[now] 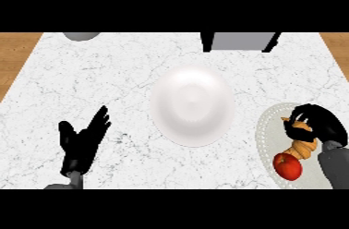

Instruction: Pick the croissant from the placemat and place it in the plate

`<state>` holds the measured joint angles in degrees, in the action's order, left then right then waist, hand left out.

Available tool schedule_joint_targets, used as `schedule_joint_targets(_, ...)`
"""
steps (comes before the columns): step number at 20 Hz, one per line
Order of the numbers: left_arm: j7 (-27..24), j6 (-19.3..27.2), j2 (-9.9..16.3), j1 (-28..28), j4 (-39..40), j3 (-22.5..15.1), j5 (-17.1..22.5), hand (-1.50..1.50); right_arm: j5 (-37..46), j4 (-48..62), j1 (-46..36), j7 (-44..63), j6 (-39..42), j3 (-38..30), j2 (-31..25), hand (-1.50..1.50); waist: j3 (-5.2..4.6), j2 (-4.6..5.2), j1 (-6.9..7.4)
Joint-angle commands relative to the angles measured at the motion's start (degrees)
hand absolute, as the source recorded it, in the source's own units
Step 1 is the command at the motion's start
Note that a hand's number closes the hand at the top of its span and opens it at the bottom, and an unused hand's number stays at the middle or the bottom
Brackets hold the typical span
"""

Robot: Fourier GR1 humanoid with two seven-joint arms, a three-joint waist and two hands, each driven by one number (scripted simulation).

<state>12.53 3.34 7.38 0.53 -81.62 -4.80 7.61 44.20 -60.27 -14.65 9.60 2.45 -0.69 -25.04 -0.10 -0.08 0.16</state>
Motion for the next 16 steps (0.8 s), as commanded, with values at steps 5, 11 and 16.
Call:
schedule_joint_targets(5,0.7,1.0,-1.5,-2.3,1.0,-1.2,-1.8,0.00,8.3,-7.2,-4.6,13.5,-15.1,5.9,17.2,1.50,-0.05,-0.16,1.00)
schedule_joint_targets(11,0.9,-2.1,-1.1,-3.5,1.2,-3.0,-1.5,0.00,14.3,-6.9,-13.9,26.0,-23.5,12.2,24.7,1.50,-0.36,0.03,7.98)
schedule_joint_targets(16,1.5,-3.1,-1.3,-3.9,1.6,-4.3,-1.8,0.00,22.1,-6.3,-21.4,39.6,-30.8,15.8,24.9,1.50,-0.45,-0.08,9.45)
